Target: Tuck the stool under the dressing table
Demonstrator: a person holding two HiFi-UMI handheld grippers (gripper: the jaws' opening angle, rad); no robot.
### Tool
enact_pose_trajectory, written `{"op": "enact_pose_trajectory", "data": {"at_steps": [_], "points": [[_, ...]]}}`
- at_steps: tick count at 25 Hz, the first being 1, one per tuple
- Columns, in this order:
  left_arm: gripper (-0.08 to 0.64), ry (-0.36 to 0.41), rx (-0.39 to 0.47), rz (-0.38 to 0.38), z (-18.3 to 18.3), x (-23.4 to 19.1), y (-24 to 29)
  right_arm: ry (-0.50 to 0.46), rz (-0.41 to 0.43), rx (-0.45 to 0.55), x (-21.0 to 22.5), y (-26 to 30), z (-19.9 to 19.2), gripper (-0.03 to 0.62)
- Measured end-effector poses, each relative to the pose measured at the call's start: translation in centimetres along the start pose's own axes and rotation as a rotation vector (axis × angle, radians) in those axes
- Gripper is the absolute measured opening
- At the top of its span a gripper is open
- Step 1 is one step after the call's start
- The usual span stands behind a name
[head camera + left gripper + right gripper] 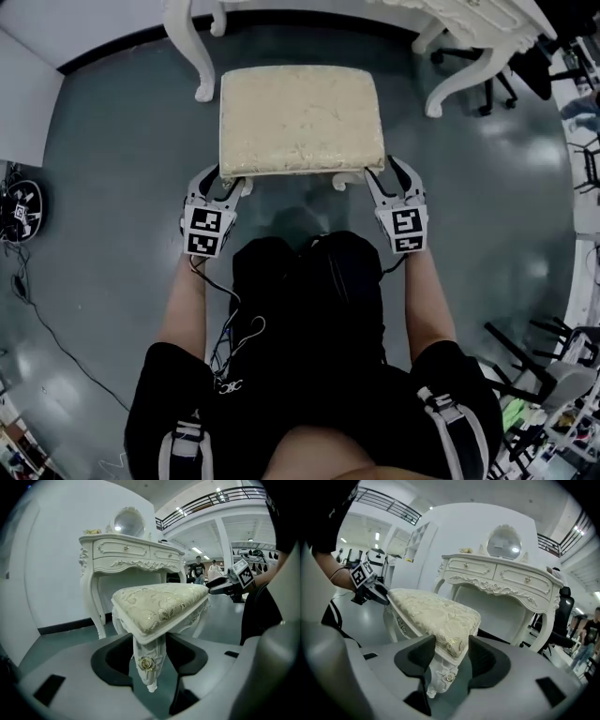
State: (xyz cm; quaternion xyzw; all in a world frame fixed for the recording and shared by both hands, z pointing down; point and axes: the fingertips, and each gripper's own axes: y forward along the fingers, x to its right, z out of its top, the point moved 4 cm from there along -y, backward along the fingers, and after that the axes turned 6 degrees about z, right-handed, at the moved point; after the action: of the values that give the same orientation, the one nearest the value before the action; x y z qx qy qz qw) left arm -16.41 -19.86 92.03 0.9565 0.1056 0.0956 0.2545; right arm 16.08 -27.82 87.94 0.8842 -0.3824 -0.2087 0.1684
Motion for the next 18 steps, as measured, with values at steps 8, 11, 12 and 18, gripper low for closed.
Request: {"op": "enact_pose_trajectory", "data": {"at_steps": [8, 11, 12, 18], "points": [[0.232, 0.002, -0.009, -0.042, -0.1, 1.1, -0.7, 0.108, 0.057, 0.006, -0.3, -1.1, -1.1, 0.207], [0.229, -0.024, 0.008, -0.054, 0.1, 0.7, 0.0, 0.145, 0.064, 0.007, 0.1, -0.6, -0.9, 0.206], [0.222, -0.027, 0.01, -0.059, 0.3, 0.6, 0.4, 0.155, 0.061, 0.004, 0.4, -0.4, -0.8, 0.204], [0.219, -0.014, -0.003, -0.08, 2.2, 0.5, 3.5, 0.197, 0.037, -0.015, 3.4, 1.4, -0.8, 0.202]]}}
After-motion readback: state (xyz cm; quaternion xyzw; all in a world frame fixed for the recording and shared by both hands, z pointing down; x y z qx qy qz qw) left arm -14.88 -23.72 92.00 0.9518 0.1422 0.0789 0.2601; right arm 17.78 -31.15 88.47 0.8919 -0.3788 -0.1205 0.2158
